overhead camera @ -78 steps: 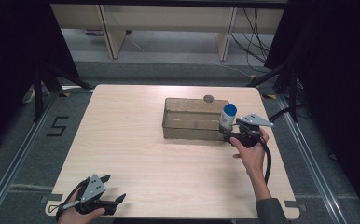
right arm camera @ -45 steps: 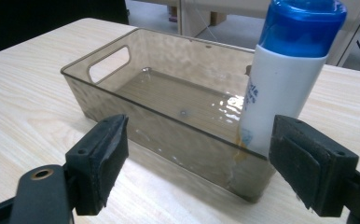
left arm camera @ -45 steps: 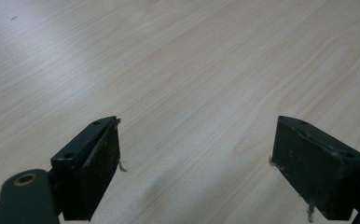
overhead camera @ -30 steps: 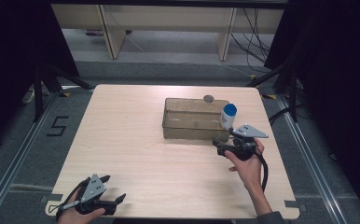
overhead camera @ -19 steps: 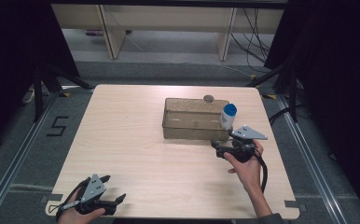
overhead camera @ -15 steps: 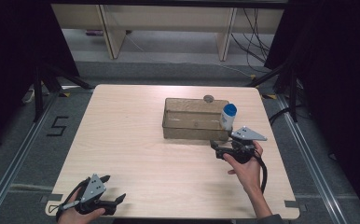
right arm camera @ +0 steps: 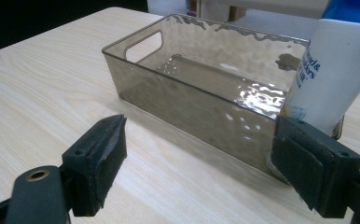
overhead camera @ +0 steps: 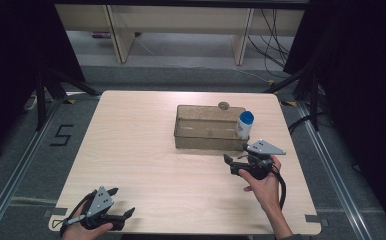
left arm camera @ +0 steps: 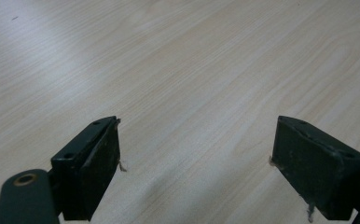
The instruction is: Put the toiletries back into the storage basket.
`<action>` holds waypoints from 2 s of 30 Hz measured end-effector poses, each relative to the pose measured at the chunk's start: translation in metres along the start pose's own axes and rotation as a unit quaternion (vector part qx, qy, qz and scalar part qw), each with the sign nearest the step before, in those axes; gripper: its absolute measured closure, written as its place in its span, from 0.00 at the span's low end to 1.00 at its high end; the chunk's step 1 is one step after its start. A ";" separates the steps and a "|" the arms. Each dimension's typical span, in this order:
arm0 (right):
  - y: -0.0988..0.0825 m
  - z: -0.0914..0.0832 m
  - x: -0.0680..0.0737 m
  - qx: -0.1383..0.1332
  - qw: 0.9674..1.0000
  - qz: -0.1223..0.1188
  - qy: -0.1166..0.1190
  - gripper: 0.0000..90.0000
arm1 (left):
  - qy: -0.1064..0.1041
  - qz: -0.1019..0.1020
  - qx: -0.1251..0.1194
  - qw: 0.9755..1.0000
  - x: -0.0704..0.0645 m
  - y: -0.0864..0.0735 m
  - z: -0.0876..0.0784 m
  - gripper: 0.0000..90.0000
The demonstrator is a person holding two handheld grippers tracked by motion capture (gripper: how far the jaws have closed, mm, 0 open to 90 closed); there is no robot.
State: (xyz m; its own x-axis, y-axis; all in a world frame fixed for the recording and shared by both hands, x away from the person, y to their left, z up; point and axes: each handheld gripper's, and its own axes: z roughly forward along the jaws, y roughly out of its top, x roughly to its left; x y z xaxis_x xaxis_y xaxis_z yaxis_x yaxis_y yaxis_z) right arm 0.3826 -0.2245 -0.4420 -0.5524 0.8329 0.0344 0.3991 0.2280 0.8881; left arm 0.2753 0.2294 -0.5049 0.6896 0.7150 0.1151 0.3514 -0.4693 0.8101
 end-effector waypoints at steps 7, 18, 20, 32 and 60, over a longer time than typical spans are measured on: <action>-0.003 -0.003 0.003 0.000 1.000 0.005 -0.001 0.21 | 0.000 -0.001 0.001 1.000 0.000 0.000 0.000 0.16; -0.007 -0.006 0.006 0.003 1.000 0.000 0.008 0.21 | 0.000 -0.003 -0.001 1.000 0.000 0.000 0.000 0.16; -0.008 -0.007 0.008 0.002 1.000 0.006 0.011 0.21 | 0.000 -0.003 -0.001 1.000 0.000 0.000 0.000 0.16; -0.015 -0.011 0.012 0.004 1.000 0.001 0.018 0.20 | 0.000 -0.004 -0.002 1.000 0.000 0.000 0.000 0.16; -0.035 -0.029 0.026 0.005 0.999 0.001 0.033 0.17 | 0.001 -0.004 0.000 1.000 -0.001 0.000 0.000 0.16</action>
State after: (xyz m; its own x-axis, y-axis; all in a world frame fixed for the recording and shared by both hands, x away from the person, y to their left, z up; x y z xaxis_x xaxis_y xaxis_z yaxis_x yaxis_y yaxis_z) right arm 0.3334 -0.2253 -0.4587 -0.5982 0.7986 0.0662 0.4069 0.2315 0.8837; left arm 0.2750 0.2290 -0.5050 0.6853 0.7199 0.1103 0.3562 -0.4634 0.8114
